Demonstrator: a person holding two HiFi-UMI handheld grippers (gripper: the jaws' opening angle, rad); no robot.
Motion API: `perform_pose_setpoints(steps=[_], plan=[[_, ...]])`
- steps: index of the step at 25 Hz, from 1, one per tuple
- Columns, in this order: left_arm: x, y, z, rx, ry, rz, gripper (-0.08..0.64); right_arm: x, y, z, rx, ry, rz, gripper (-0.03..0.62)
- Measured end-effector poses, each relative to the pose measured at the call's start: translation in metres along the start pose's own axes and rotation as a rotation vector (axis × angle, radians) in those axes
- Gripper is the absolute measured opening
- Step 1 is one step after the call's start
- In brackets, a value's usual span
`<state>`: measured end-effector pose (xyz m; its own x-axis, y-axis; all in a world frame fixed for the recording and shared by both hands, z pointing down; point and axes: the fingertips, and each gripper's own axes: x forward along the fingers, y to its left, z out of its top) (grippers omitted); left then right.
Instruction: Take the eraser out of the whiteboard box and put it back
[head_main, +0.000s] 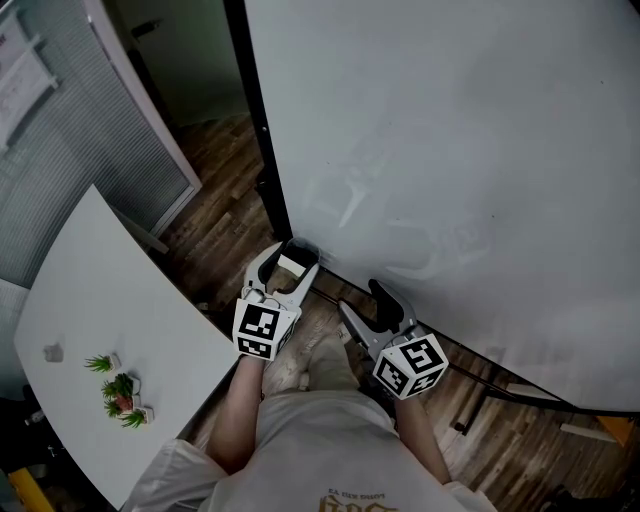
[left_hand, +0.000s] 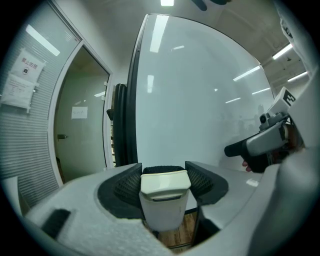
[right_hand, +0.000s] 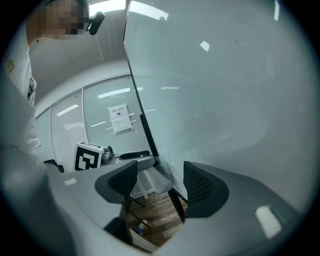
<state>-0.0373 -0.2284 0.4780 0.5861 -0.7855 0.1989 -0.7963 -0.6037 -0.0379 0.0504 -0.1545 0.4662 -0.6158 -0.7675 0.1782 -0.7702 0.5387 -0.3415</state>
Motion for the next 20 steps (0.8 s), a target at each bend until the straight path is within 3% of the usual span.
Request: perform_pose_setpoints(steps=[20], plan=[[0.0051, 0.0012, -0.0082, -0.015, 0.008, -0.005, 0.268, 0.0013, -0.002, 0.0016, -0.001, -0.002, -0.005, 0.291]])
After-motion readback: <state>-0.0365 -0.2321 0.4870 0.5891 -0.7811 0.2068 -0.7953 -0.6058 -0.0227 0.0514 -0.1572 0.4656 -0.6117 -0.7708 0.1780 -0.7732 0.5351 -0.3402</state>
